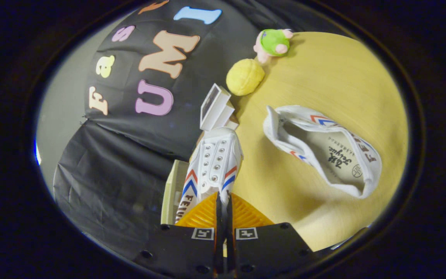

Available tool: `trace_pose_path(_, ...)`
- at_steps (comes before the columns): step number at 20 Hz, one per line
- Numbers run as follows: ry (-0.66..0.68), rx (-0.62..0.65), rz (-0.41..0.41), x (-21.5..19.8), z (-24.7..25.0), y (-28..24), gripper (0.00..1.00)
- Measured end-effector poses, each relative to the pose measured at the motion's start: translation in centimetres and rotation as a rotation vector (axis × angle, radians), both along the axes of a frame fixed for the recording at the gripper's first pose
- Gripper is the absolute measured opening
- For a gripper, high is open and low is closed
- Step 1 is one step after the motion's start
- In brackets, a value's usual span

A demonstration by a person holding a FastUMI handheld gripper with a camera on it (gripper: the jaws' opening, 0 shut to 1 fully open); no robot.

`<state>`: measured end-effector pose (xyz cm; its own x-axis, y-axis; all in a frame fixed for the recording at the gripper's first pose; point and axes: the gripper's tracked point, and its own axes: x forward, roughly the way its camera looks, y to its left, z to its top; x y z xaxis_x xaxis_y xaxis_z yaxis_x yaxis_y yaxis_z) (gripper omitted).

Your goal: Open the storage box then place both shoes into the box .Put the left shoe in first, then the right shoe, with the right side of both shoes facing outward in a uniform manner.

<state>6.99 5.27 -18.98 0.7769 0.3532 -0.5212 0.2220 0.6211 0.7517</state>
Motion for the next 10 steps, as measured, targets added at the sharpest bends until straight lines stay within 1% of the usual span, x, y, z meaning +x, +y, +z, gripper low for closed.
trace_pose_path(5,-0.038,0.02,0.059,0.8,4.2,4.8,0.07)
trace_pose_path(10,-0.03,0.03,0.134,2.7,6.3,12.2,0.06)
